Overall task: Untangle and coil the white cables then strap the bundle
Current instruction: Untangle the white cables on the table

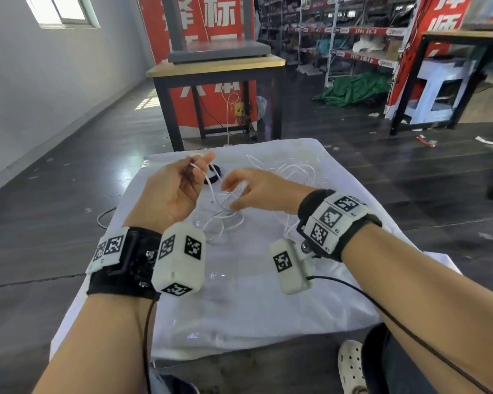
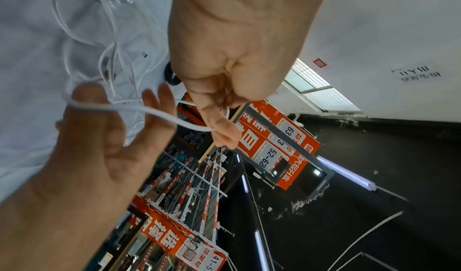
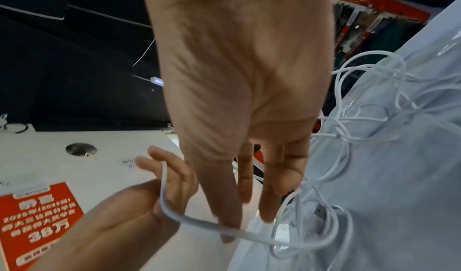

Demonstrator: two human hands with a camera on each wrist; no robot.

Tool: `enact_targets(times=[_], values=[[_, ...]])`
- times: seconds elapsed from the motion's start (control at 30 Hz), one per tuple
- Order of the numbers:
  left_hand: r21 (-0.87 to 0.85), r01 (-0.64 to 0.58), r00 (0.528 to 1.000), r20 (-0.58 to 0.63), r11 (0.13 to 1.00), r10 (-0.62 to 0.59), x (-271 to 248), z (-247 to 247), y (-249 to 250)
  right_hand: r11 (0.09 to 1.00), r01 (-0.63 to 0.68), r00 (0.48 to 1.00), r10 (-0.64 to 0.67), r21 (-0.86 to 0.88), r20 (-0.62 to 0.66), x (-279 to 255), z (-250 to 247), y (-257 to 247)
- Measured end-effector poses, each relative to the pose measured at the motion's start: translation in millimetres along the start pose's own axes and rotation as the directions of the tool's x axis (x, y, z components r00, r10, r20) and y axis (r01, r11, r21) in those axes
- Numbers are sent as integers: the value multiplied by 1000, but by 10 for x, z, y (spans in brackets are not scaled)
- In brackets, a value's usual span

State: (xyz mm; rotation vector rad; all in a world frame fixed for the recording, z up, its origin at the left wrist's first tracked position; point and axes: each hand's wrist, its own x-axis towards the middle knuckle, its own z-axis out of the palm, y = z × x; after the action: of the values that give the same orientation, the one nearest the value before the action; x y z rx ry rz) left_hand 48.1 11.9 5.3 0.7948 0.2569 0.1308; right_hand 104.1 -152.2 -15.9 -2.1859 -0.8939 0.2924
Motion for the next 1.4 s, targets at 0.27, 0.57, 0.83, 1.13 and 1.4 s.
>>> enact_targets(times=[0.27,0.57,0.83,1.13,1.4], values=[[-31,-174,975,-148,984,168,54,-138,149,997,-43,976,56,-68,210,-3,50,57],[899,-278,956,294,337,5,-55,37,-141,750,335,892,-57,571,-448,58,-215,-249],[773,-343,933,216,534,286,-23,6,-119,896,135,956,-6,424,-293,12,-188,-151],[-72,-206,971,113,976,213,14,-32,131,993,-113,993,112,25,40,-28,25,102],[-373,-268,960,-179,888,214,157,-290,156,867,-195,939,300,459,-167,-24,-27,150]])
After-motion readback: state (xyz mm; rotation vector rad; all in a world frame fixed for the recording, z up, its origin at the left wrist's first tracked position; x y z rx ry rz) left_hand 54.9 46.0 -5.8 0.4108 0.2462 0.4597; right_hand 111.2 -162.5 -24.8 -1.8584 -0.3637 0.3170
